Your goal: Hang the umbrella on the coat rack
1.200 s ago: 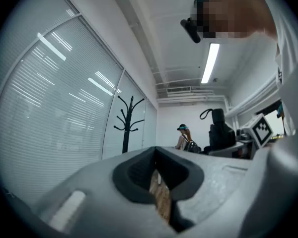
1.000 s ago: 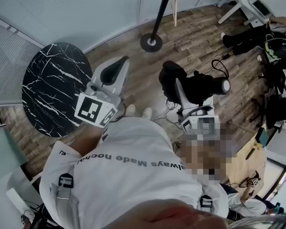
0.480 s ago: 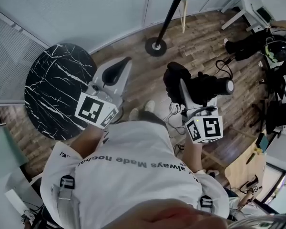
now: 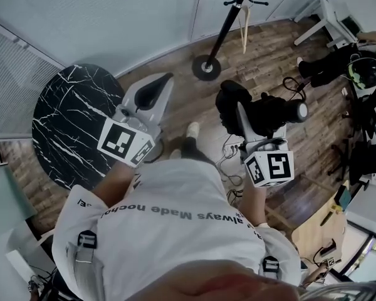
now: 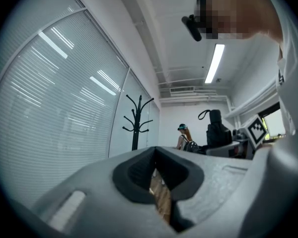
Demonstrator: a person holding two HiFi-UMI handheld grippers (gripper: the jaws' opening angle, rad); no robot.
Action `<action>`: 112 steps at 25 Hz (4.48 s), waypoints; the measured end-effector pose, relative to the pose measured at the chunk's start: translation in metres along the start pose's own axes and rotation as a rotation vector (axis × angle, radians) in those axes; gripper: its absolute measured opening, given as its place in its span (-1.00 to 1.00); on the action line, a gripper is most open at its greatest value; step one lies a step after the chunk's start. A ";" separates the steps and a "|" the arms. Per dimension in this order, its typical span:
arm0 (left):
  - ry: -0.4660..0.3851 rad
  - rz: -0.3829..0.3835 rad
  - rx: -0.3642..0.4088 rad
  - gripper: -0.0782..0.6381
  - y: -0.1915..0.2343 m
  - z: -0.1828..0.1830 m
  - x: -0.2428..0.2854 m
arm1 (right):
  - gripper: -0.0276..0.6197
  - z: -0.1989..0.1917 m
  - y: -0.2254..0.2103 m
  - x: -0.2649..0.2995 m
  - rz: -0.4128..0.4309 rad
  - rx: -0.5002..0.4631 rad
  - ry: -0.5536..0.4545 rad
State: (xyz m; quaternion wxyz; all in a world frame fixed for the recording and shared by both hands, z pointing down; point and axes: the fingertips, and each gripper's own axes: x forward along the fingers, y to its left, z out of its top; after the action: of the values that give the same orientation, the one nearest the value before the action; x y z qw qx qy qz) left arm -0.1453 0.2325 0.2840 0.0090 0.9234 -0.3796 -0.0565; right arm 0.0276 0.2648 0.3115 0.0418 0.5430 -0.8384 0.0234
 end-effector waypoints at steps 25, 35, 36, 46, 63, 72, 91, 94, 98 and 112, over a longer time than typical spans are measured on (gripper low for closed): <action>0.000 0.055 0.015 -0.77 0.073 -0.003 0.236 | -0.08 0.020 -0.195 0.154 0.101 -0.012 0.021; 0.018 0.029 -0.010 -0.77 0.129 -0.019 0.275 | -0.08 0.012 -0.203 0.219 0.094 -0.006 0.058; 0.016 0.023 -0.010 -0.77 0.137 -0.019 0.279 | -0.08 0.011 -0.203 0.228 0.092 -0.005 0.061; -0.004 -0.042 -0.017 -0.77 0.239 -0.013 0.328 | -0.08 0.024 -0.197 0.340 0.051 -0.029 0.066; 0.047 -0.121 -0.024 -0.77 0.244 -0.038 0.379 | -0.08 0.003 -0.224 0.375 0.007 -0.031 0.093; 0.116 -0.109 -0.022 -0.77 0.235 -0.078 0.380 | -0.08 -0.055 -0.225 0.382 0.028 -0.072 0.173; 0.235 -0.099 -0.059 -0.77 0.255 -0.155 0.385 | -0.08 -0.171 -0.231 0.437 0.098 -0.111 0.308; 0.222 -0.104 -0.062 -0.77 0.259 -0.159 0.388 | -0.08 -0.189 -0.230 0.447 0.109 -0.095 0.328; 0.219 -0.113 -0.057 -0.77 0.264 -0.167 0.392 | -0.08 -0.210 -0.231 0.459 0.123 -0.072 0.341; 0.254 -0.100 -0.058 -0.77 0.273 -0.184 0.397 | -0.08 -0.272 -0.239 0.483 0.150 -0.020 0.447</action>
State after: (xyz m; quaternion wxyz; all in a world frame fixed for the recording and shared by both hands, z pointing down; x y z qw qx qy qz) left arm -0.0360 -0.2454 0.4441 0.0810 0.9402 -0.3272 0.0497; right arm 0.0613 -0.2485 0.6271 0.2300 0.4601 -0.8464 0.1378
